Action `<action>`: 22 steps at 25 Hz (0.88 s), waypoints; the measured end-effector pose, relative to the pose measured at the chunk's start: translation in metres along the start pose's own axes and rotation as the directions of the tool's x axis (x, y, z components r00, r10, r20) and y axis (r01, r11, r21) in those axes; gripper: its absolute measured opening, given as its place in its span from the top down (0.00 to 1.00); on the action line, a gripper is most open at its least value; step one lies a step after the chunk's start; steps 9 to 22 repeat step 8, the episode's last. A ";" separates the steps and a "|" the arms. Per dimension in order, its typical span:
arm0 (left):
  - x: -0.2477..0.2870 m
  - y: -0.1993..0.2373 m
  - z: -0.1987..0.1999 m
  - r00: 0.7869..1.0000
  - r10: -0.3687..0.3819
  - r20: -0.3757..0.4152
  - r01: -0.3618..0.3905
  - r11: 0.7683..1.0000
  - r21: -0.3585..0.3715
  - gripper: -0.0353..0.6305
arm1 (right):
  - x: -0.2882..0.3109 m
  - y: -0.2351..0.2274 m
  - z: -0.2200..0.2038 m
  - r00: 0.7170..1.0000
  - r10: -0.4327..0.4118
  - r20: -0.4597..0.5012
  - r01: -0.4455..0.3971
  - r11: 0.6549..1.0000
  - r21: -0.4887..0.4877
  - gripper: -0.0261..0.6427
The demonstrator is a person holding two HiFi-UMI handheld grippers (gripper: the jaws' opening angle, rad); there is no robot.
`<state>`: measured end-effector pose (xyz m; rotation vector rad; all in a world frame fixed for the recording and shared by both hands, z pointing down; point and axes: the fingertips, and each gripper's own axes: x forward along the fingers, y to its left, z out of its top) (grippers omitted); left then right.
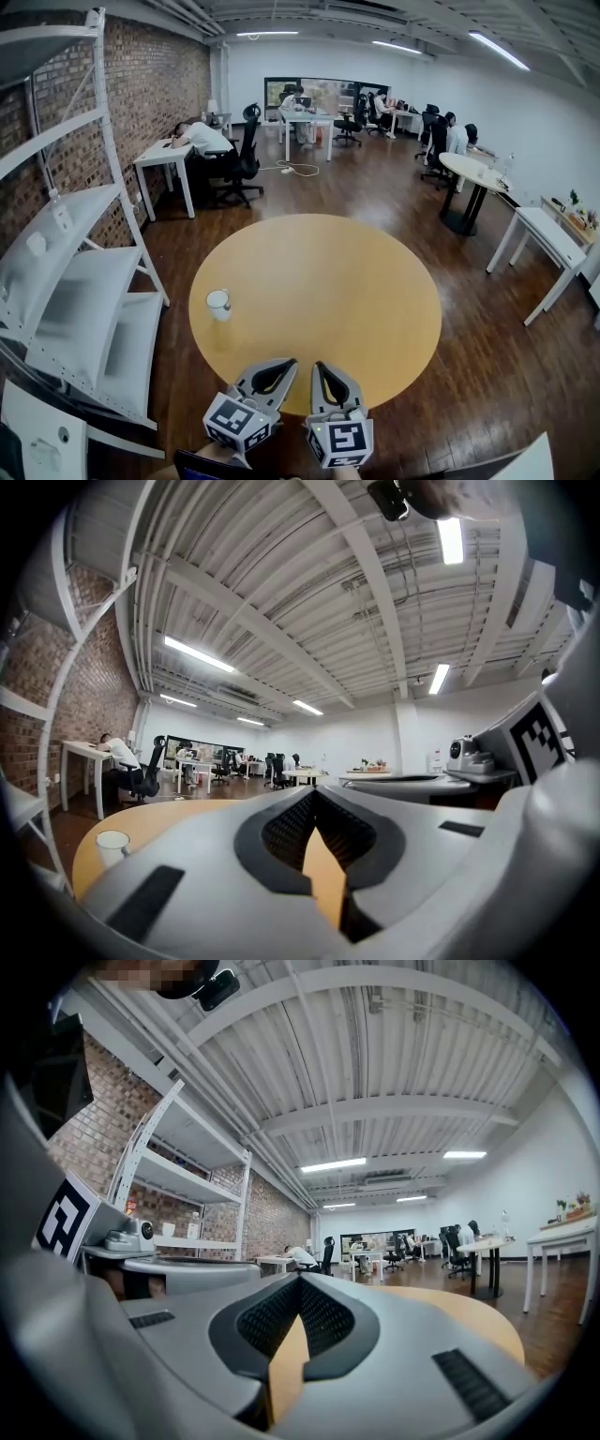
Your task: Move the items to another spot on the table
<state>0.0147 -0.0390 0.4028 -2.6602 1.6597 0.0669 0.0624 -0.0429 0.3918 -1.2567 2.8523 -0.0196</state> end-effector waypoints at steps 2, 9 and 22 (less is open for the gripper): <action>-0.002 0.001 -0.001 1.000 0.004 0.003 -0.004 1.000 -0.005 0.94 | 0.001 0.002 -0.001 1.000 0.001 -0.001 -0.001 1.000 -0.008 0.96; 0.002 -0.003 0.002 1.000 -0.003 0.016 0.003 1.000 -0.015 0.94 | -0.001 0.001 -0.004 1.000 -0.001 -0.002 0.001 1.000 -0.030 0.96; 0.002 -0.003 0.002 1.000 -0.003 0.016 0.003 1.000 -0.015 0.94 | -0.001 0.001 -0.004 1.000 -0.001 -0.002 0.001 1.000 -0.030 0.96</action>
